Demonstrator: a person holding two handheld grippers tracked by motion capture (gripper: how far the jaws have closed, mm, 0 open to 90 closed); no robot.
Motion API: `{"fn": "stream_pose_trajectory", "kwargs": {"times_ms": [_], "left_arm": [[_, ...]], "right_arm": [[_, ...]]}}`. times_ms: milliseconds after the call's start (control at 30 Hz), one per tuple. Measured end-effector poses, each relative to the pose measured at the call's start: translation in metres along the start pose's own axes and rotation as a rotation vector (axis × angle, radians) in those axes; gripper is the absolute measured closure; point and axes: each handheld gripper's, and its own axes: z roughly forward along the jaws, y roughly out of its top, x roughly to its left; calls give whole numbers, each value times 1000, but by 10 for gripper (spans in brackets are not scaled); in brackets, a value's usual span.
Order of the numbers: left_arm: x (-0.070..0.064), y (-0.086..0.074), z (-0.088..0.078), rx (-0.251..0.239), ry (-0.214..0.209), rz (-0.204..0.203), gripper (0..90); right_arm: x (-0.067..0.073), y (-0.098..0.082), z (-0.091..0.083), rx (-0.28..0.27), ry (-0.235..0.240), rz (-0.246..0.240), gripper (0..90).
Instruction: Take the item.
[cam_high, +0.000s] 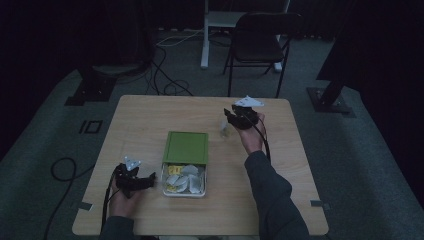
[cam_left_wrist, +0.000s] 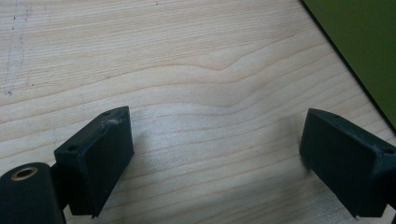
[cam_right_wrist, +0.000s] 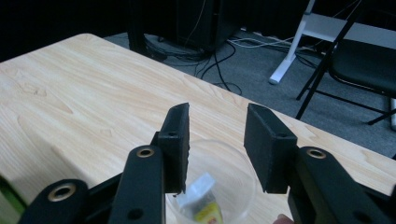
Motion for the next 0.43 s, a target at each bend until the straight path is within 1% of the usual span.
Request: {"fn": "stream_pose_trajectory", "kwargs": {"times_ms": [67,133,233,267,433], "left_arm": [[0,0,0,0,0,0,105],[0,0,0,0,0,0,105],[0,0,0,0,0,0,105],[0,0,0,0,0,0,105],[0,0,0,0,0,0,105]], "right_arm": [[-1,-3,-5,11,-5,-8,574],[-1,-5,-8,24,-4,-15,571],[-1,-6,-10,30,0,-21,569],[1,-10,-17,44,15,-30,560],[5,-16,-22,61,31,-45,553]]}}
